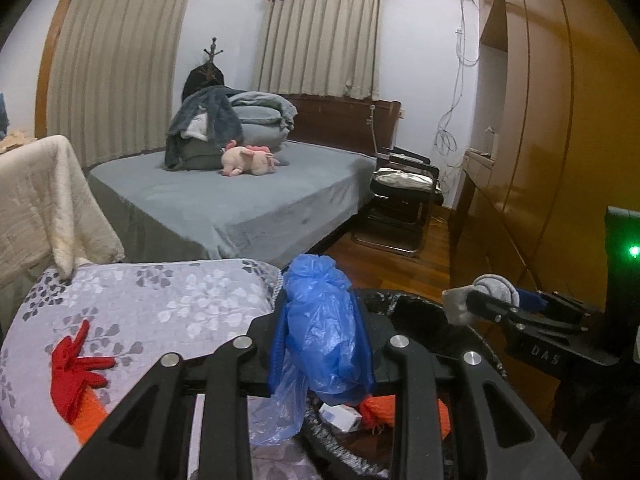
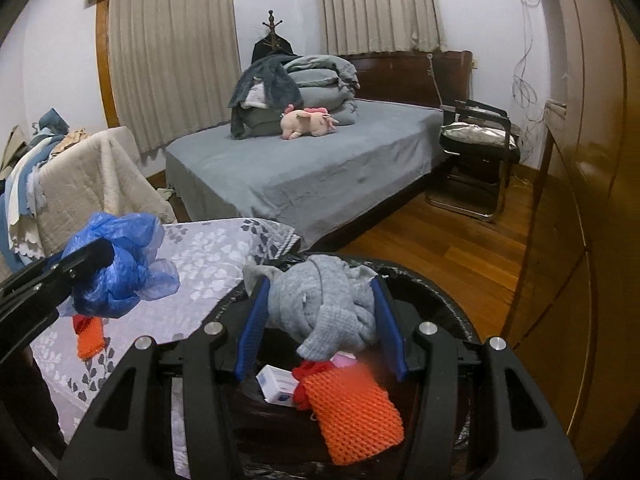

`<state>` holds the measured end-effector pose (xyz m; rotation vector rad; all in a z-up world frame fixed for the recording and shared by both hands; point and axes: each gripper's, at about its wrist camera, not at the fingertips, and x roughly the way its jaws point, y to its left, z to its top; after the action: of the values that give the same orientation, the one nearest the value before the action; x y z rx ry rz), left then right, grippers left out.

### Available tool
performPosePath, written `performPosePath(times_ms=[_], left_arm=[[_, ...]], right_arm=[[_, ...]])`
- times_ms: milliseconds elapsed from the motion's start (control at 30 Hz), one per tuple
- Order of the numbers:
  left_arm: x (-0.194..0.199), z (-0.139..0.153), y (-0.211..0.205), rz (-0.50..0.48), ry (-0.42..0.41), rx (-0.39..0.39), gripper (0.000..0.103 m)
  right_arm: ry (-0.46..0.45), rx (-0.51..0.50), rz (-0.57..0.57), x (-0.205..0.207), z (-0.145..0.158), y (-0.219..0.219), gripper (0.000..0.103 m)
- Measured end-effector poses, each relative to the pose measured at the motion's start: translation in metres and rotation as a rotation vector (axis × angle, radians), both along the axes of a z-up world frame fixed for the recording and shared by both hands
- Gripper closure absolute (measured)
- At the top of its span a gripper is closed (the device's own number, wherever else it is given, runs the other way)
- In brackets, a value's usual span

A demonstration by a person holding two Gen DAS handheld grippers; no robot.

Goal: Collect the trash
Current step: 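Carry the blue bag and grey sock over the bin and release both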

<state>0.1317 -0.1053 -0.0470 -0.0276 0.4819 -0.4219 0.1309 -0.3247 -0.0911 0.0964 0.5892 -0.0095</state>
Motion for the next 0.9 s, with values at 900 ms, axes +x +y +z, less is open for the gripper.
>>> performPosePath(times_ms=[900], left_arm=[[0.044,-0.032,-0.061,-0.103,0.101,-0.025,0.04]], right_arm=[[0.037,0.0,-0.139,0.0,-0.025,-0.053,0.018]])
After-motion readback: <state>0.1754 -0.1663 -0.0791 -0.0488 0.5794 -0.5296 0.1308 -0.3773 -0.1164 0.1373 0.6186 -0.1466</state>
